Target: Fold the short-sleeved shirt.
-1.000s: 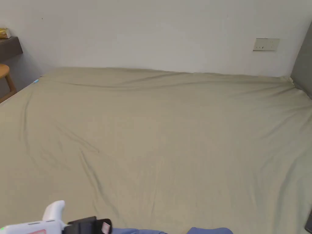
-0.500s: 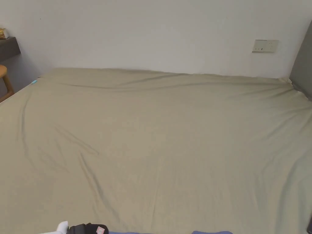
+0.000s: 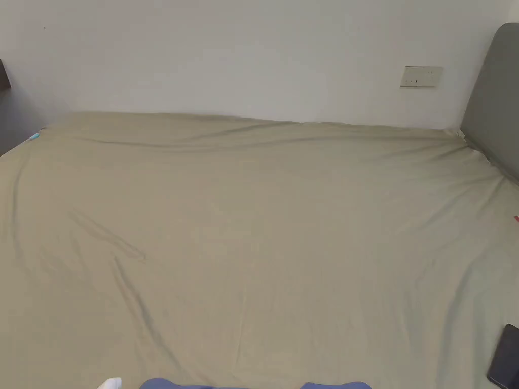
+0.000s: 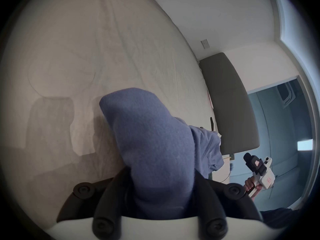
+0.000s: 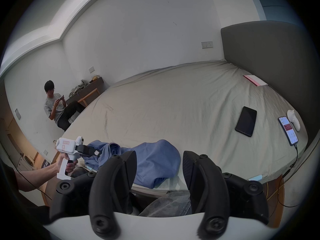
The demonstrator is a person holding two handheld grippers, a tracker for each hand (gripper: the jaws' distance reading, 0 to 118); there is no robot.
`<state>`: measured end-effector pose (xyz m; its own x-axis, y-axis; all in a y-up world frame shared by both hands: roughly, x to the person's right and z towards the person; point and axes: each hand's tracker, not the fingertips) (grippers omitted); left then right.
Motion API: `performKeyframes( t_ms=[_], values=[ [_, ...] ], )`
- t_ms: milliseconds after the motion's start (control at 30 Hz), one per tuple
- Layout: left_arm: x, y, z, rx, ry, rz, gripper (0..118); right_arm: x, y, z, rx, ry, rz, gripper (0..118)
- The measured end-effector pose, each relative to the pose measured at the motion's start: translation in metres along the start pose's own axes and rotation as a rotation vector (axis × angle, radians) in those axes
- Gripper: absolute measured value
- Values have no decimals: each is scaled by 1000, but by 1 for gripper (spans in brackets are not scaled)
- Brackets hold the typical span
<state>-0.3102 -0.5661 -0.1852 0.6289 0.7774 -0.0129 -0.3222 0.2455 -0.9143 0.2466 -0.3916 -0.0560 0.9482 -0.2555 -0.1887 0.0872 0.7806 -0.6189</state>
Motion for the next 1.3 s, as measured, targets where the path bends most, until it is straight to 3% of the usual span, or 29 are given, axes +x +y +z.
performKeyframes(
  t_ms=[367, 433, 500, 600, 700, 900, 1000, 1167, 1300],
  values=[
    [37, 33, 47, 23, 192, -225, 17, 10, -4, 6, 15, -36, -24, 62],
    [36, 41, 60, 13, 293, -280, 17, 11, -4, 7, 20, -57, -5, 62],
    [40, 47, 71, 22, 519, -283, 17, 14, -3, 8, 23, -58, -2, 62],
    [29, 52, 90, 11, 567, -243, 17, 18, -1, 7, 32, -44, -30, 62],
    [66, 40, 82, 6, 772, -289, 17, 19, -1, 5, 35, -43, -40, 62],
    [132, 19, 48, 3, 594, -290, 17, 14, 1, -1, 17, -42, -24, 62],
    [169, 2, 11, 8, 565, -402, 17, 10, 1, -1, 20, -35, -13, 62],
    [187, -14, -54, -79, 477, -423, 17, 9, 0, -1, 18, -32, -10, 62],
    [183, -30, -102, -111, 497, -456, 20, 13, -3, 2, 18, -40, -17, 62]
  ],
)
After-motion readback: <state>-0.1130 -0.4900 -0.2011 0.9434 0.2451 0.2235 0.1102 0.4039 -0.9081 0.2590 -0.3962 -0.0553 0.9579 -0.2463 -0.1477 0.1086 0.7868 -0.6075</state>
